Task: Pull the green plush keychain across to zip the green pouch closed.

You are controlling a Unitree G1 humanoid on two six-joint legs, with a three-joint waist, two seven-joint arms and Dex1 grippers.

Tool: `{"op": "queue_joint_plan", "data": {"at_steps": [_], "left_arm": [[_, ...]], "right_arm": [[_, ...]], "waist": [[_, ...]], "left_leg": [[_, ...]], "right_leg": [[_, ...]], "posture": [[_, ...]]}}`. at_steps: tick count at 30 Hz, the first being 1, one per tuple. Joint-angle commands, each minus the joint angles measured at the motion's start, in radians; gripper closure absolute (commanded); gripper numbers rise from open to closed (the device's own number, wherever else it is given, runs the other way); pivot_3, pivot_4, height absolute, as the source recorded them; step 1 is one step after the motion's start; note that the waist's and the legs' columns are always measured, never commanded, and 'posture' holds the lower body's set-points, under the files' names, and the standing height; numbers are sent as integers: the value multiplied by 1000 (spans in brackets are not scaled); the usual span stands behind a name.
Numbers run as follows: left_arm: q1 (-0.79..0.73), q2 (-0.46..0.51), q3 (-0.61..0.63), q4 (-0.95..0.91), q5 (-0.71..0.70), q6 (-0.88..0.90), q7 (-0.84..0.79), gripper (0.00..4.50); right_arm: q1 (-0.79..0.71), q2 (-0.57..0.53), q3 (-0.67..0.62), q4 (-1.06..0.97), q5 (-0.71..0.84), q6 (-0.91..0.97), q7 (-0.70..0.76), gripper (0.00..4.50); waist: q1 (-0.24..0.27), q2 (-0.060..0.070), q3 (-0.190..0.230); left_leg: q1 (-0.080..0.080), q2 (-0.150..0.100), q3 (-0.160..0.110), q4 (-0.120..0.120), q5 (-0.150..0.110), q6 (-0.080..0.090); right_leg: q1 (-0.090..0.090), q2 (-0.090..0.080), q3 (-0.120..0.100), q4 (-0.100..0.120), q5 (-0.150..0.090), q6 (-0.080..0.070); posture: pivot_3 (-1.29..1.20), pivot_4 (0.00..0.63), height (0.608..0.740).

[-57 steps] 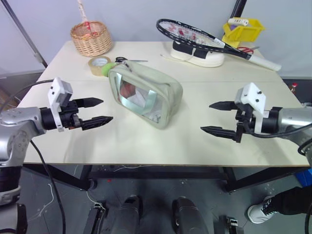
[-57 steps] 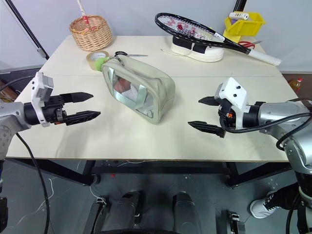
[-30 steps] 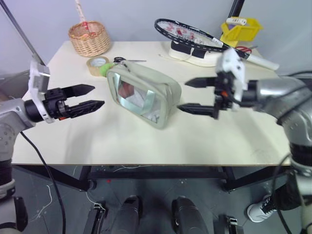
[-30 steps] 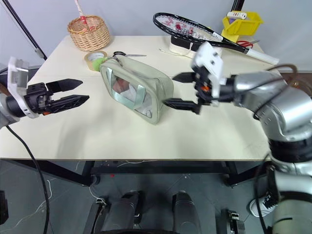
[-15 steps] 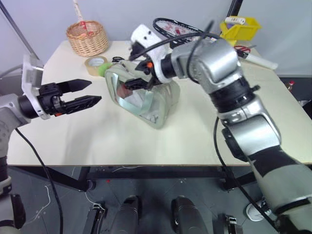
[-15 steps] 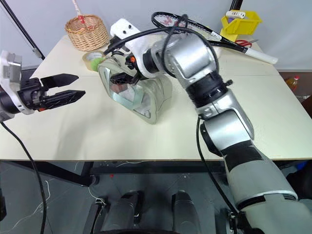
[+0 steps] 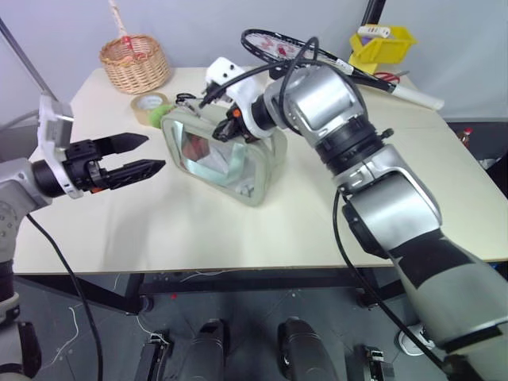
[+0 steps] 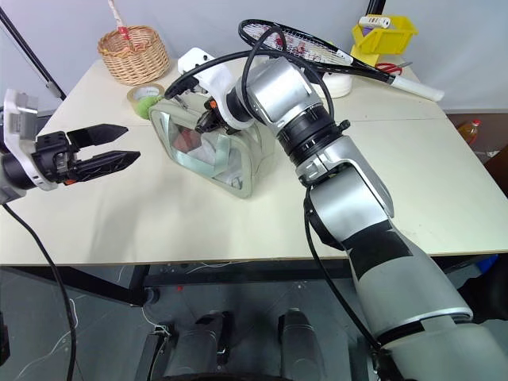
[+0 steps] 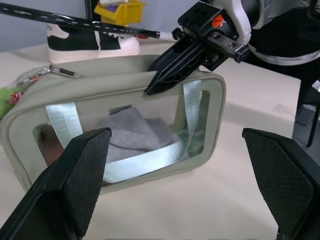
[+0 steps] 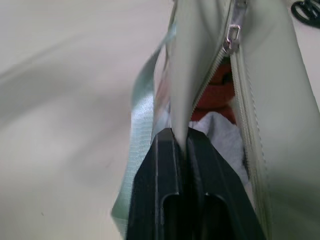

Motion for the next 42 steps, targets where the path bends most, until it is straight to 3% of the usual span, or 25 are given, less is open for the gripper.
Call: {"op": "queue_joint_plan", "data": {"at_steps": [1, 6, 10, 24, 42], "left_arm": [[-13, 12, 23, -14, 4, -21, 0, 0], [-26, 14, 16, 3, 12, -30, -4, 0], [-33, 12, 8, 8, 17, -32, -6, 0], [-74, 13, -27, 38, 43, -40, -34, 0], [-100, 3, -58, 68, 69, -51, -62, 0]], "right_arm": [[24, -130, 18, -213, -14, -166, 207, 4434], [138, -288, 45, -406, -30, -318, 397, 4434], [198, -348, 22, -489, -27, -346, 468, 4434], [250, -352, -36, -622, -79, -98, 259, 4434], [373, -417, -56, -859, 8, -2, 254, 4434]], "waist": [[4, 0, 0], [6, 0, 0], [-1, 0, 0], [-3, 0, 0], [9, 0, 0]], "left_leg": [[0, 0, 0, 0, 0, 0], [-2, -1, 1, 1, 0, 0], [-1, 0, 0, 1, 0, 0], [0, 2, -1, 1, 0, 0], [-1, 2, 0, 1, 0, 0]], "right_leg": [[0, 0, 0, 0, 0, 0], [0, -1, -1, -1, 0, 1], [-1, 0, -1, 2, -1, 1], [-1, -1, 0, 3, -1, 0], [0, -1, 0, 3, -1, 0]], "posture": [[0, 150, 659], [0, 150, 659], [0, 150, 659], [0, 150, 659], [0, 150, 659]]}}
